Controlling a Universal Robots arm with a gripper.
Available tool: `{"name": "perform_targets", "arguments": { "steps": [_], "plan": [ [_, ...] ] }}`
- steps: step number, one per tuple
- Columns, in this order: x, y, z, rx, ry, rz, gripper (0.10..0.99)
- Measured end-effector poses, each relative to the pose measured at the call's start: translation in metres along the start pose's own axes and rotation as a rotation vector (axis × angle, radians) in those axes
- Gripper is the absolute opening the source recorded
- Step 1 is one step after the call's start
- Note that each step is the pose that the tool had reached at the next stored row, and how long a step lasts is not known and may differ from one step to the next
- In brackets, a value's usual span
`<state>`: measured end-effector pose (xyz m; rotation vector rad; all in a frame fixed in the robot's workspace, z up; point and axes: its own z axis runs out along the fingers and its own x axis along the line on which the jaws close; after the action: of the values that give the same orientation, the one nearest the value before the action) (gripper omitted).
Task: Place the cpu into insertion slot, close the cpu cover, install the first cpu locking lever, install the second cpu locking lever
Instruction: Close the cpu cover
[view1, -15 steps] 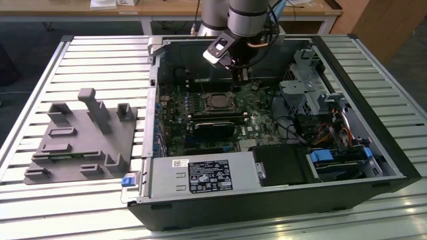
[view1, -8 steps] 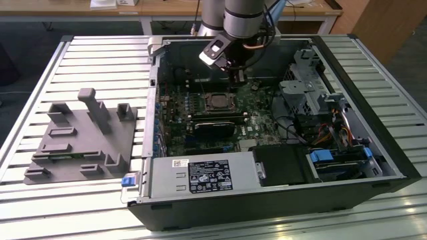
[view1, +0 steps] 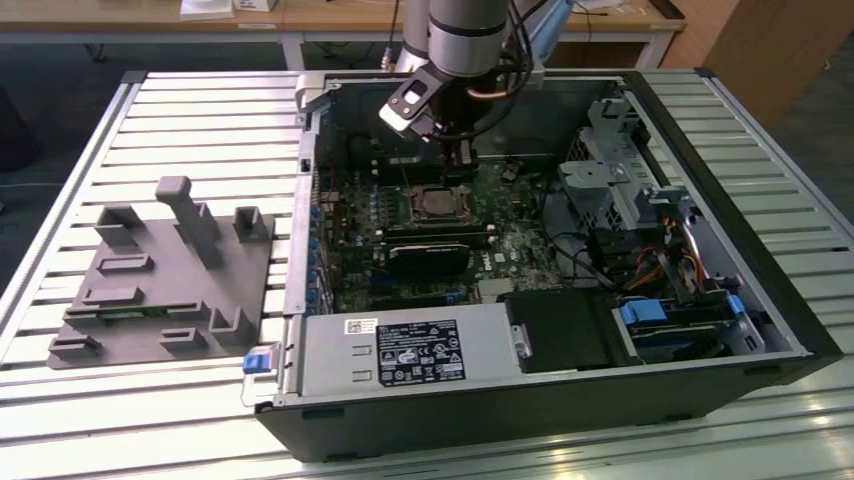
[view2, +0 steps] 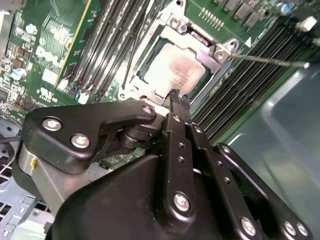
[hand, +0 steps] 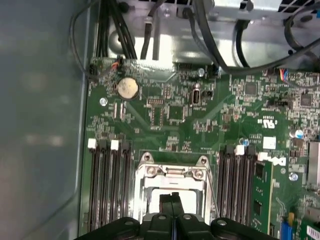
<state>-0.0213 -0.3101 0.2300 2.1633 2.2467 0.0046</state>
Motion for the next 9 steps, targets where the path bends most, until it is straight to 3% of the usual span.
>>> {"name": "perform_targets", "arguments": {
  "steps": [9],
  "plan": [
    [0.0004, -0.0106, -0.0002, 0.000, 0.0000, 0.000, 0.106]
  ]
}}
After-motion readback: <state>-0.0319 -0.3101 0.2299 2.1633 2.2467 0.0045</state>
